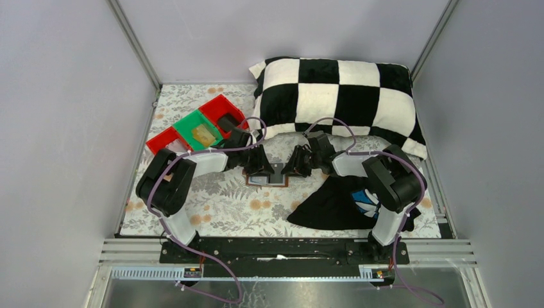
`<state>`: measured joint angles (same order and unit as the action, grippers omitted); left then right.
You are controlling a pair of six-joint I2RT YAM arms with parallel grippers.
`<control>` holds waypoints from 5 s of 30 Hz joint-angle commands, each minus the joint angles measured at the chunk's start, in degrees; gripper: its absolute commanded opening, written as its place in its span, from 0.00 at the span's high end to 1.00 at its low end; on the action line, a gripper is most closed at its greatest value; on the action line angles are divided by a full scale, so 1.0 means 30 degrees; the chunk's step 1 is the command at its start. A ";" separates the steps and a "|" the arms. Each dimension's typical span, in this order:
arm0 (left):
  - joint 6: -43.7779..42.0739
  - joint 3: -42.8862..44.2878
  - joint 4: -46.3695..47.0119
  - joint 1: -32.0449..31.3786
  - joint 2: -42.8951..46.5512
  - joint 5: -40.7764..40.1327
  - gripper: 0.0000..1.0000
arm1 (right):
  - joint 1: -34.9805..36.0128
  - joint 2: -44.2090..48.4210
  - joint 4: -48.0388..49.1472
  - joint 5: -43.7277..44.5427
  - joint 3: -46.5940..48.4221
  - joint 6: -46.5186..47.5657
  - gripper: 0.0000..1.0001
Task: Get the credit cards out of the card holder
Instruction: Remove the credit card from the card holder.
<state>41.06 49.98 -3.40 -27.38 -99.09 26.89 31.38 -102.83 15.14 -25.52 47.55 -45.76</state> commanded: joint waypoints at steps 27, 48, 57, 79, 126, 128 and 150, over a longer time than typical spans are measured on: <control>-0.0210 -0.0483 0.0294 0.0571 -0.0220 0.0290 0.62 | -0.0282 0.0007 0.0980 -0.1543 0.0741 -0.0262 0.66; -0.0006 -0.0917 0.1064 0.0746 -0.0445 0.0852 0.67 | -0.0264 -0.1359 0.2136 -0.2254 0.0355 -0.0767 0.68; 0.0574 -0.1214 0.2189 0.1006 -0.0636 0.1849 0.69 | -0.0281 -0.1730 0.2323 -0.2199 0.0184 -0.0888 0.68; 0.1064 -0.1592 0.3348 0.1134 -0.0633 0.1955 1.00 | -0.0285 -0.1830 0.1903 -0.1968 0.0029 -0.0508 0.69; -0.1128 -0.2619 0.2252 0.3354 0.1770 0.3506 1.00 | -0.0139 -0.1094 0.0689 -0.2019 0.2103 0.0068 0.68; -0.1154 -0.2591 0.2292 0.3354 0.1717 0.3537 1.00 | 0.0026 -0.1285 0.1038 -0.2188 0.2238 -0.0176 0.68; -0.0151 -0.2887 0.4293 0.3355 0.1134 0.5172 0.99 | 0.0446 -0.3928 0.2056 -0.2785 0.2058 -0.0992 0.67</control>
<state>39.31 41.65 3.86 -17.47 -95.33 37.95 32.27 -112.68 23.44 -35.57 53.87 -49.76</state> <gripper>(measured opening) 0.008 0.328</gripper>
